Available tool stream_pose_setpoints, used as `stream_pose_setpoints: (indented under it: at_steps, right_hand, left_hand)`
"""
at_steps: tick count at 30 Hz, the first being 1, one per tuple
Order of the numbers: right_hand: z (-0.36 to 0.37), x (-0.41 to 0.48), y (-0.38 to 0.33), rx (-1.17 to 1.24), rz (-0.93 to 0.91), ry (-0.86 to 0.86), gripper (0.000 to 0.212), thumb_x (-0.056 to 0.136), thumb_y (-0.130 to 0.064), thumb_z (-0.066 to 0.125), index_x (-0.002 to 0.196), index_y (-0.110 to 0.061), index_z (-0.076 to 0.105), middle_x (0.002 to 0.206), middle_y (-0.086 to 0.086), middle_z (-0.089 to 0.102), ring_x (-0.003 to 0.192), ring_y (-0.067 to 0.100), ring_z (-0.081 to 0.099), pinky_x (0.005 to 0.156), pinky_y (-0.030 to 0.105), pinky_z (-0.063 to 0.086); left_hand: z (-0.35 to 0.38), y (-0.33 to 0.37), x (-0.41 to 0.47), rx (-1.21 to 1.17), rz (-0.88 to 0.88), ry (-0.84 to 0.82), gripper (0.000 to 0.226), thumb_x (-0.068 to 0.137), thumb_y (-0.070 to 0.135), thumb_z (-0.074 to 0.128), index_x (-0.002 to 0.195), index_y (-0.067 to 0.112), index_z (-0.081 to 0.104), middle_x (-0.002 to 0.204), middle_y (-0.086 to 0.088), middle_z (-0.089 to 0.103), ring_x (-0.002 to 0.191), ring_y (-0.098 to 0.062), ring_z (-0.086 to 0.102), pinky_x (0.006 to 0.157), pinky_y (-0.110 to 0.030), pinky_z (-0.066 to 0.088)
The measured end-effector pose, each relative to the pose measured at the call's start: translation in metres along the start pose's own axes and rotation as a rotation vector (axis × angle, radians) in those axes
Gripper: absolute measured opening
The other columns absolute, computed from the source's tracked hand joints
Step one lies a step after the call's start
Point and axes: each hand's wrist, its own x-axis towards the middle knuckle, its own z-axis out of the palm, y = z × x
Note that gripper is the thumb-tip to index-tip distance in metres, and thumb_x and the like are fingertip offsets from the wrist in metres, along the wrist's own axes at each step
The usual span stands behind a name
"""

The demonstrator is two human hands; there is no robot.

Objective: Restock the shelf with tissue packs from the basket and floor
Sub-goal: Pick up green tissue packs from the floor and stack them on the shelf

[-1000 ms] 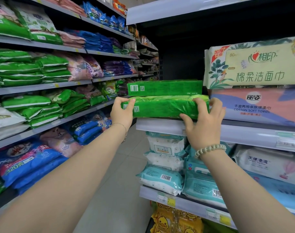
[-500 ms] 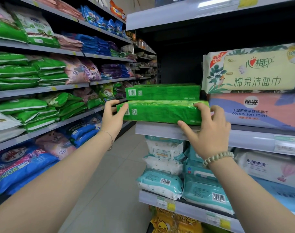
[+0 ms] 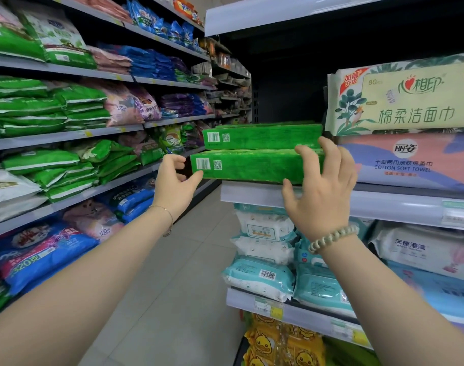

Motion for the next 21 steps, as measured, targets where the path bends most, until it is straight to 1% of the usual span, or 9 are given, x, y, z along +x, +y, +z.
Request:
stream_pose_setpoints:
  at_steps: [3, 5, 6, 8, 9, 11, 15, 18, 21]
  right_hand:
    - [-0.001, -0.002, -0.015, 0.064, -0.083, 0.000, 0.038, 0.072, -0.018, 0.067, 0.108, -0.007, 0.061, 0.121, 0.021, 0.053, 0.114, 0.036, 0.040, 0.090, 0.049, 0.039]
    - [-0.002, -0.005, -0.026, 0.088, -0.123, -0.037, 0.035, 0.072, -0.018, 0.066, 0.105, -0.007, 0.062, 0.116, 0.019, 0.056, 0.110, 0.037, 0.046, 0.082, 0.046, 0.043]
    - [-0.002, -0.007, -0.032, 0.096, -0.143, -0.066, 0.035, 0.072, -0.018, 0.067, 0.104, -0.007, 0.062, 0.115, 0.018, 0.057, 0.108, 0.038, 0.048, 0.079, 0.045, 0.044]
    - [-0.001, -0.012, -0.045, 0.106, -0.189, -0.126, 0.035, 0.070, -0.018, 0.067, 0.103, -0.007, 0.062, 0.113, 0.018, 0.058, 0.105, 0.039, 0.052, 0.075, 0.044, 0.045]
    - [-0.001, -0.015, -0.051, 0.111, -0.211, -0.155, 0.035, 0.070, -0.018, 0.067, 0.102, -0.007, 0.062, 0.113, 0.018, 0.058, 0.104, 0.039, 0.053, 0.075, 0.044, 0.045]
    - [0.000, -0.023, -0.063, 0.121, -0.247, -0.212, 0.036, 0.068, -0.017, 0.066, 0.102, -0.008, 0.062, 0.113, 0.017, 0.058, 0.103, 0.038, 0.054, 0.074, 0.043, 0.045]
    - [0.004, -0.045, -0.086, 0.129, -0.309, -0.313, 0.040, 0.064, -0.019, 0.066, 0.102, -0.008, 0.062, 0.110, 0.016, 0.059, 0.098, 0.036, 0.055, 0.070, 0.040, 0.042]
    - [0.011, -0.067, -0.099, 0.153, -0.339, -0.397, 0.042, 0.064, -0.021, 0.065, 0.103, -0.009, 0.061, 0.110, 0.015, 0.058, 0.098, 0.035, 0.054, 0.072, 0.040, 0.041]
    - [0.019, -0.092, -0.112, 0.179, -0.360, -0.503, 0.044, 0.062, -0.023, 0.066, 0.103, -0.010, 0.060, 0.109, 0.014, 0.058, 0.099, 0.035, 0.054, 0.073, 0.040, 0.044]
  left_hand:
    - [-0.011, -0.003, -0.009, 0.141, 0.109, -0.040, 0.029, 0.085, 0.020, 0.068, 0.105, 0.021, 0.047, 0.112, -0.003, 0.050, 0.085, -0.022, 0.055, 0.075, -0.033, 0.047]
    - [-0.017, -0.007, -0.017, 0.239, 0.175, -0.104, 0.026, 0.086, 0.017, 0.066, 0.105, 0.019, 0.048, 0.108, -0.001, 0.046, 0.089, -0.019, 0.050, 0.078, -0.028, 0.040]
    - [-0.021, -0.009, -0.021, 0.282, 0.199, -0.141, 0.025, 0.086, 0.016, 0.064, 0.105, 0.017, 0.049, 0.107, 0.000, 0.045, 0.094, -0.018, 0.049, 0.081, -0.028, 0.039]
    - [-0.026, -0.015, -0.030, 0.363, 0.240, -0.201, 0.024, 0.086, 0.018, 0.062, 0.107, 0.017, 0.051, 0.107, 0.002, 0.044, 0.100, -0.020, 0.050, 0.087, -0.033, 0.042]
    - [-0.029, -0.018, -0.034, 0.403, 0.256, -0.226, 0.024, 0.085, 0.019, 0.062, 0.107, 0.017, 0.051, 0.107, 0.003, 0.044, 0.101, -0.021, 0.050, 0.087, -0.037, 0.044]
    - [-0.035, -0.025, -0.044, 0.480, 0.287, -0.278, 0.027, 0.084, 0.020, 0.063, 0.108, 0.016, 0.051, 0.107, 0.003, 0.043, 0.103, -0.022, 0.049, 0.087, -0.041, 0.045]
    - [-0.047, -0.048, -0.065, 0.609, 0.327, -0.358, 0.032, 0.080, 0.024, 0.064, 0.108, 0.016, 0.051, 0.106, 0.001, 0.046, 0.104, -0.024, 0.048, 0.088, -0.045, 0.044]
    - [-0.053, -0.065, -0.084, 0.696, 0.278, -0.416, 0.037, 0.081, 0.030, 0.064, 0.113, 0.017, 0.051, 0.112, -0.001, 0.048, 0.107, -0.022, 0.048, 0.090, -0.042, 0.043]
    - [-0.056, -0.084, -0.103, 0.772, 0.253, -0.452, 0.037, 0.083, 0.035, 0.061, 0.115, 0.020, 0.048, 0.115, 0.000, 0.047, 0.108, -0.021, 0.048, 0.089, -0.041, 0.043]
